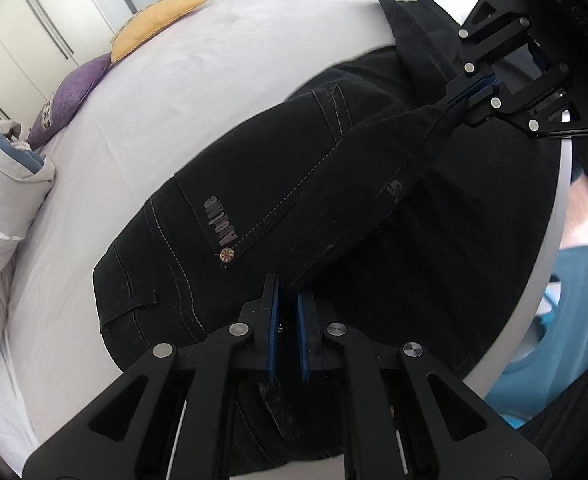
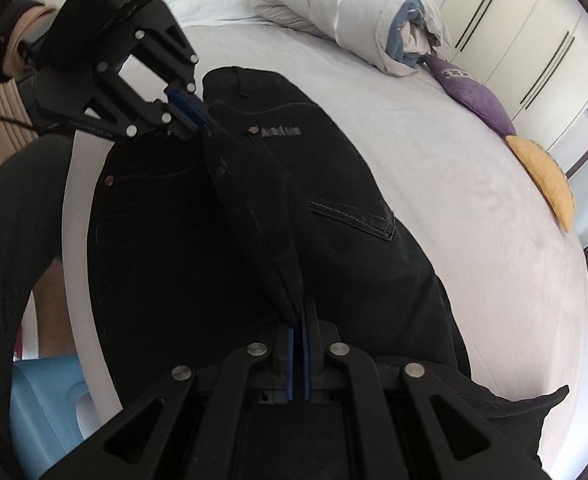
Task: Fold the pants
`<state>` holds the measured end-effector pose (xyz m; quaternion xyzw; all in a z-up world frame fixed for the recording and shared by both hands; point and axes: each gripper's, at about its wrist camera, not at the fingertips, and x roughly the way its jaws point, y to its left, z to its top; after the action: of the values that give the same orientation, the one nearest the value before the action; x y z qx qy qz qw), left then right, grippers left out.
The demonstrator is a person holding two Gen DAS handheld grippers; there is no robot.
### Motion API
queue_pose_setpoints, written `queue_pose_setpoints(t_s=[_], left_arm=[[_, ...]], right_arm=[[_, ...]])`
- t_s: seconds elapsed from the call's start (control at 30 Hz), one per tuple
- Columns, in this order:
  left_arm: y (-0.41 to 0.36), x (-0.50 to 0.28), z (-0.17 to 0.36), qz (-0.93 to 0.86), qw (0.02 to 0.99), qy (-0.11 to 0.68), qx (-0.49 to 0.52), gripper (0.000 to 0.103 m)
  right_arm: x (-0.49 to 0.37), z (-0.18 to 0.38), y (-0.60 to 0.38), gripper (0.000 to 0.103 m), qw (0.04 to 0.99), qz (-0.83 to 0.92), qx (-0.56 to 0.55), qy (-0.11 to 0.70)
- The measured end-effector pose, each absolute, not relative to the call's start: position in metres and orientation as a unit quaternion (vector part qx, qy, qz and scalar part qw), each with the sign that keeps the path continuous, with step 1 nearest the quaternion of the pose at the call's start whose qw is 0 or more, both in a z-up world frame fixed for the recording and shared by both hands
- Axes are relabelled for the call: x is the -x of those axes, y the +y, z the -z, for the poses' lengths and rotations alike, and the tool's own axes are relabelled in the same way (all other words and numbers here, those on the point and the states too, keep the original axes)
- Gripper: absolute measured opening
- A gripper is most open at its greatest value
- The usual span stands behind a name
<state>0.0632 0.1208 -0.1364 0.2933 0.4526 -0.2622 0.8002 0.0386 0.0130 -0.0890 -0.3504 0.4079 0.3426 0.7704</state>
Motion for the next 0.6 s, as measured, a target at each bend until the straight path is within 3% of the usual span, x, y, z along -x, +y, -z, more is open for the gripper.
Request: queue_pose_setpoints(t_s=[0.13,0.6], left_arm=[[0.111,-0.033,0.14,0.267,0.788,0.429,-0.35,0.007],[0.105,-0.004,0.174,0.303,0.762,0.423,-0.386,0.007]], right_arm=[[-0.011,0.106,0.019,0.004,0.753,-0.33,0.424,0.381],[0.05,0.125,0.02,0.004,0.733,-0.309,0.488,0.359]])
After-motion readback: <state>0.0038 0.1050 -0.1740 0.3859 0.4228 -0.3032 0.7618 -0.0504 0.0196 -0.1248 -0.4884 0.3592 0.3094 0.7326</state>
